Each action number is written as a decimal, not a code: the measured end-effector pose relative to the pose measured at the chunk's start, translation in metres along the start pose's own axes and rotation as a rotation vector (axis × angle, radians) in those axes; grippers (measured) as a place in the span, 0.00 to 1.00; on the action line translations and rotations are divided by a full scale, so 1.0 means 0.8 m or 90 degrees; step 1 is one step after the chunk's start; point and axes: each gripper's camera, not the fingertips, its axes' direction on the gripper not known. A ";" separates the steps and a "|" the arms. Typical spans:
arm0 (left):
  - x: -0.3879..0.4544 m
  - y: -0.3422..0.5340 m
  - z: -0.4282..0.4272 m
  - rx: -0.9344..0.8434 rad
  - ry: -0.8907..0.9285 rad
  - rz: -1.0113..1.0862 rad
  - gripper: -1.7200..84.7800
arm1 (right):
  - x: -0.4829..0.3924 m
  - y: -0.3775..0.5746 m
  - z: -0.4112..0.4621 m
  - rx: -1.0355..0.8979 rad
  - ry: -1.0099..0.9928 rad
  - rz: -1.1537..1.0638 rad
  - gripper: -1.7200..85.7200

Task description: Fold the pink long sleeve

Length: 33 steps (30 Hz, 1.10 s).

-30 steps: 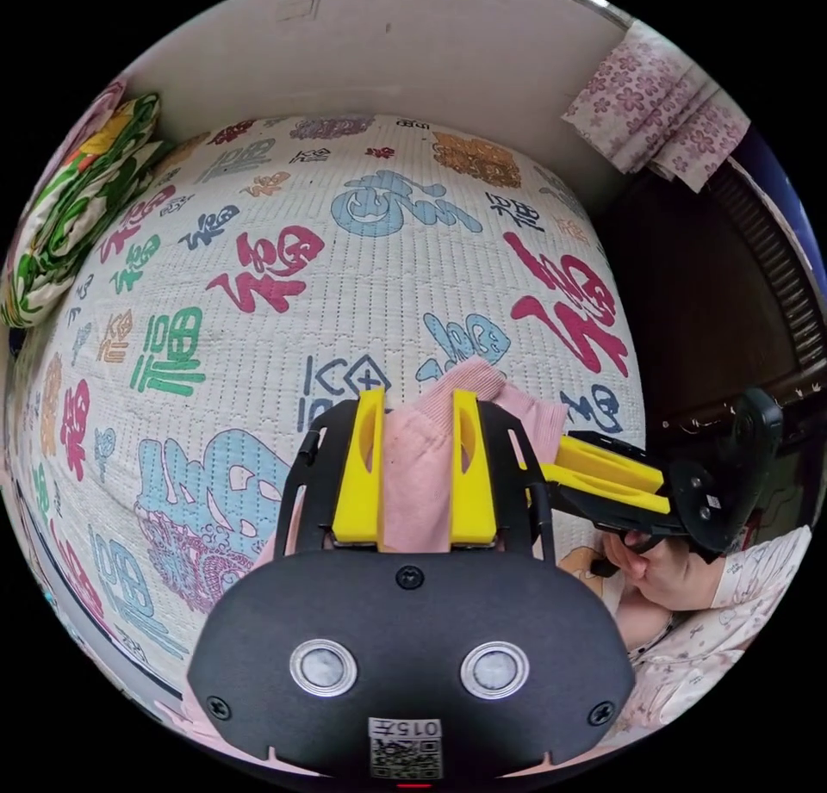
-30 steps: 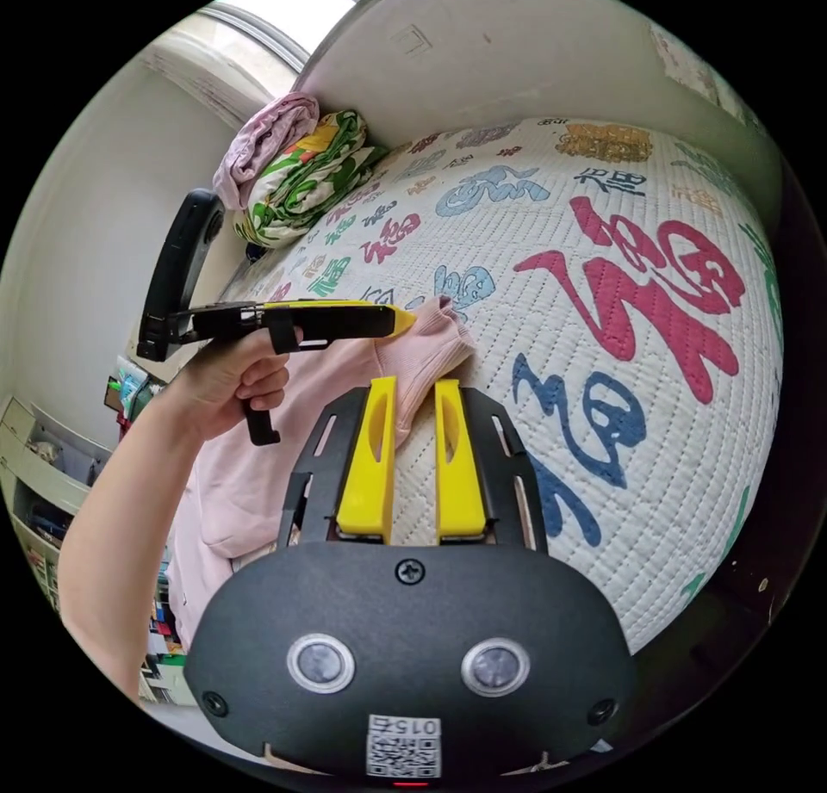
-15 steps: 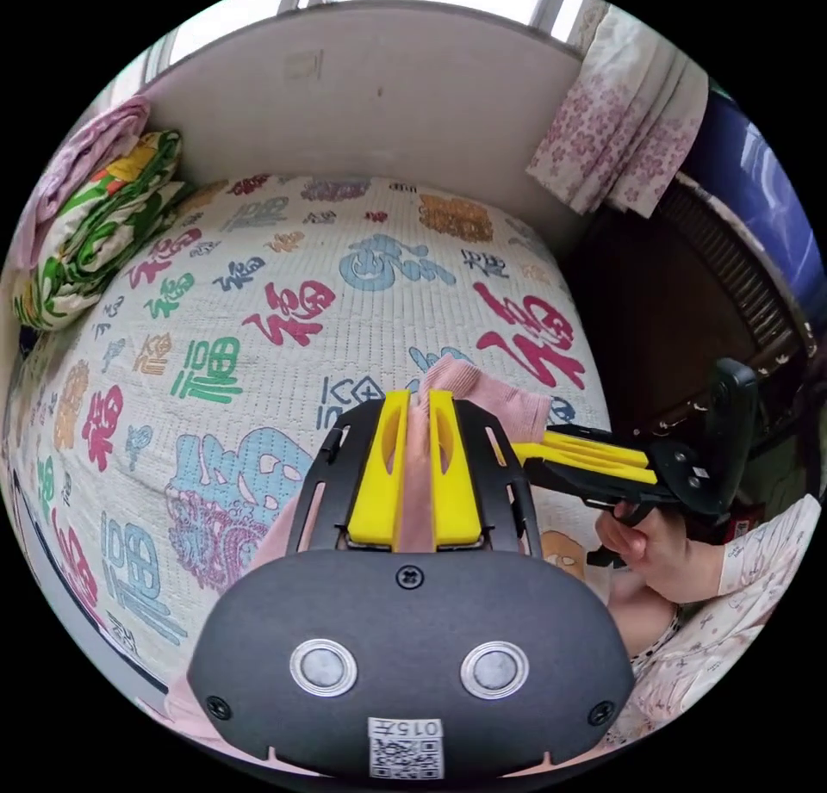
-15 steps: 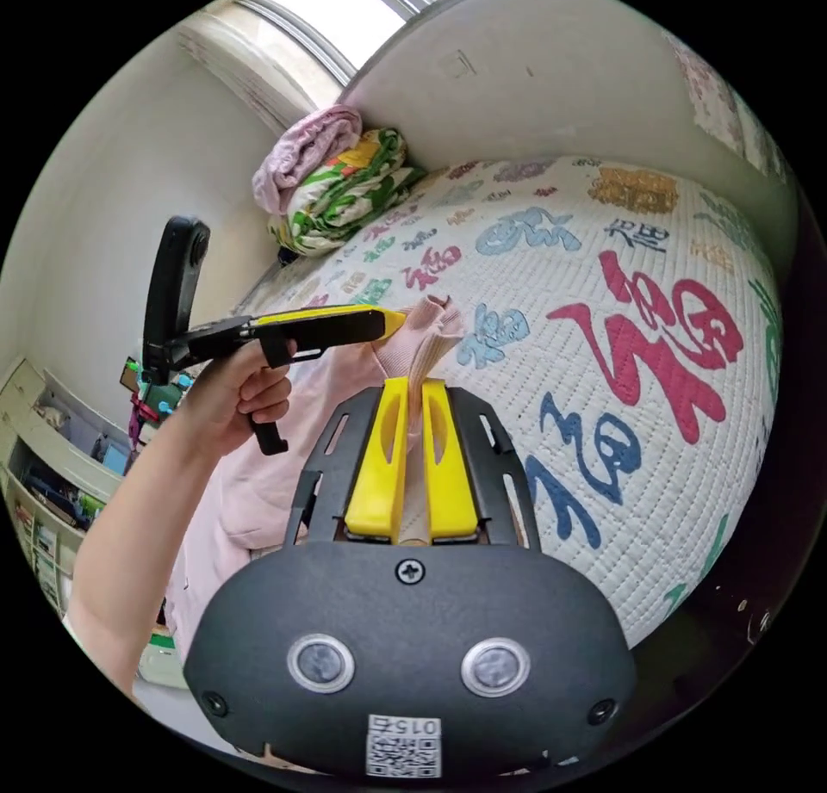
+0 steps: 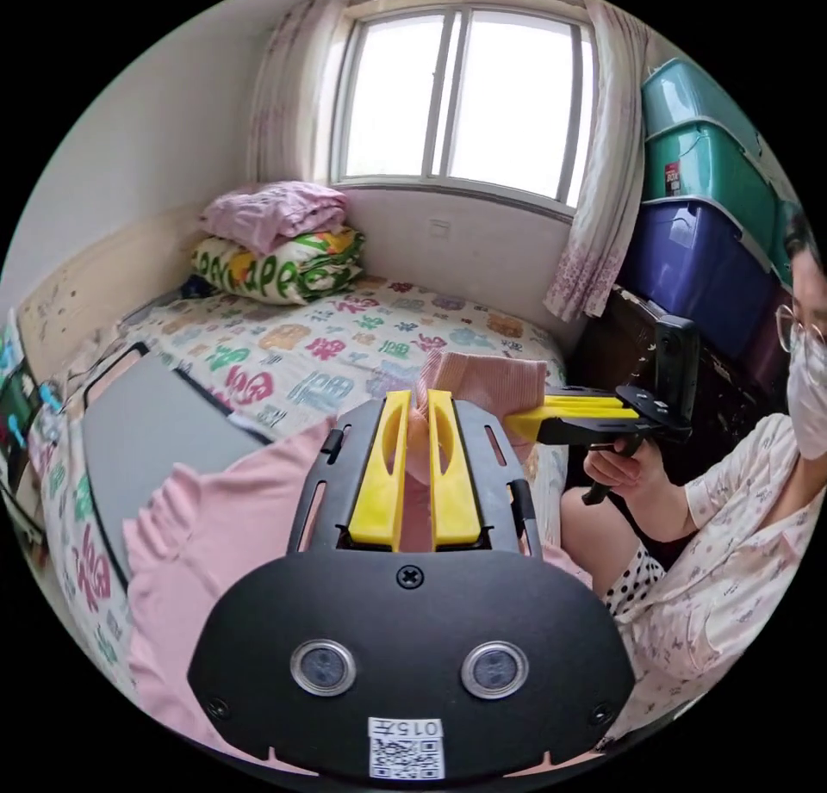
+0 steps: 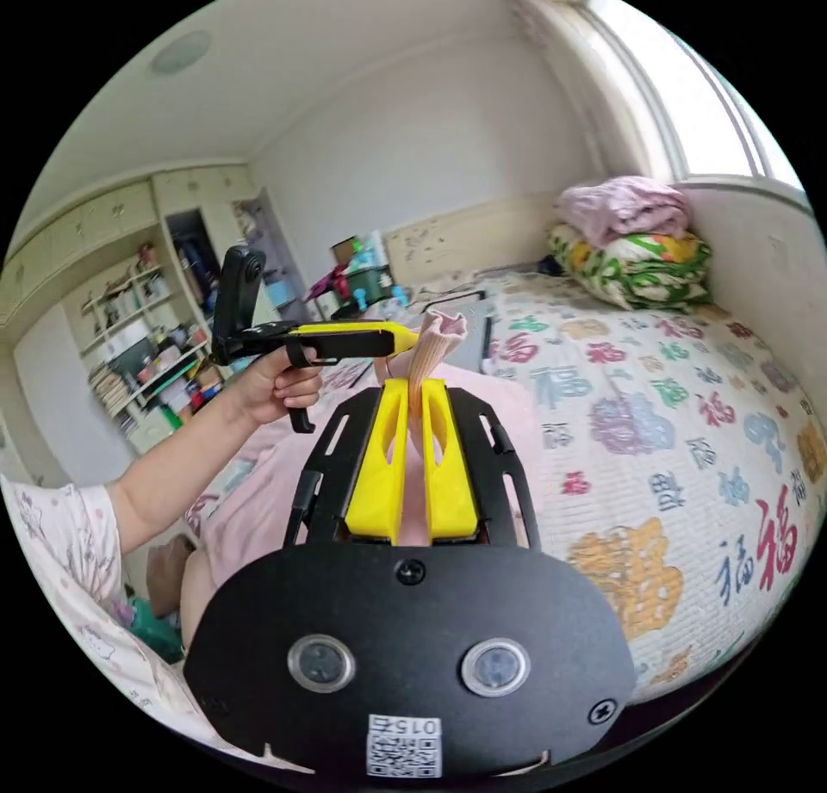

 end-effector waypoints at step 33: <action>0.018 0.855 0.088 -0.012 0.068 -0.625 0.05 | -0.256 0.411 0.342 -0.338 -0.011 -0.529 0.09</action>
